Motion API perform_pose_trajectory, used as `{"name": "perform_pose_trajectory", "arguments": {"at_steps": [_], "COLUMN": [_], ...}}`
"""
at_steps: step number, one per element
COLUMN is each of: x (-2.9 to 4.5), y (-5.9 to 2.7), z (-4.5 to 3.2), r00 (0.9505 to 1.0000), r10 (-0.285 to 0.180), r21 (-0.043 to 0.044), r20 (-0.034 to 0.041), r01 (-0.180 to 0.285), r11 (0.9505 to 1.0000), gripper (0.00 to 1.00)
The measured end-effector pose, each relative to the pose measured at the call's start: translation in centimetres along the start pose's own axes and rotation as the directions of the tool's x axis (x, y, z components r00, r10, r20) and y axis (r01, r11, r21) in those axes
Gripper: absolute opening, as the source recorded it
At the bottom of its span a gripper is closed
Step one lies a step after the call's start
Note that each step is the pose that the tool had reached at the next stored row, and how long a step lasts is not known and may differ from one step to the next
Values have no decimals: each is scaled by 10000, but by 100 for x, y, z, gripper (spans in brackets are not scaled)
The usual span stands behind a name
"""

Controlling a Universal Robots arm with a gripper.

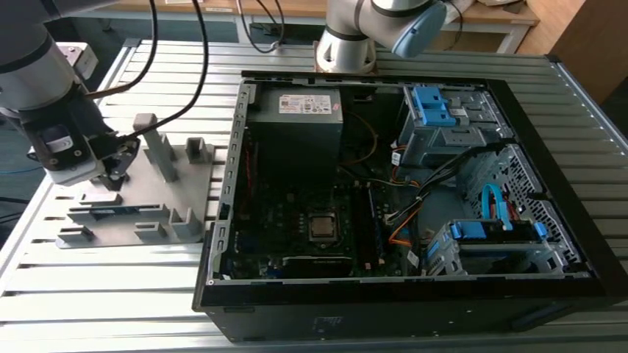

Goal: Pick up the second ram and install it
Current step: 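Reach for the second ram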

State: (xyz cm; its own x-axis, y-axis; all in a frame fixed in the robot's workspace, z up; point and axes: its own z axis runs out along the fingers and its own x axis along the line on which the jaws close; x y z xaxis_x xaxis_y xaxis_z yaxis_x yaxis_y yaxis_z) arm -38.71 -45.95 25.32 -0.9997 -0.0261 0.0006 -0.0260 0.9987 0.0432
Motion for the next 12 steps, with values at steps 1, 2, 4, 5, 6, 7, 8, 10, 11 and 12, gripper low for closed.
{"name": "perform_pose_trajectory", "arguments": {"at_steps": [1, 2, 4, 5, 6, 7, 8, 10, 11, 12], "x": [0, 0, 0, 0, 0, 0, 0, 0, 0, 0], "y": [-1, -1, -2, -3, -3, -4, -4, -5, -6, -6], "z": [13, 27, 52, 65, 77, 90, 101, 126, 138, 152], "r00": [10000, 10000, 10000, 10000, 10000, 10000, 10000, 10000, 10000, 10000], "r10": [0, 0, 0, 0, 0, 0, 0, 0, 0, 0], "r21": [0, 0, 0, 0, 0, -1, 0, 0, 0, 0], "r20": [0, 0, -2, -2, -2, -1, -1, -2, -3, -3], "r01": [0, 0, 0, 0, 0, 0, 0, 0, 0, 0], "r11": [10000, 10000, 10000, 10000, 10000, 10000, 10000, 10000, 10000, 10000], "gripper": [10, 10, 10, 10, 10, 10, 10, 10, 10, 10]}}
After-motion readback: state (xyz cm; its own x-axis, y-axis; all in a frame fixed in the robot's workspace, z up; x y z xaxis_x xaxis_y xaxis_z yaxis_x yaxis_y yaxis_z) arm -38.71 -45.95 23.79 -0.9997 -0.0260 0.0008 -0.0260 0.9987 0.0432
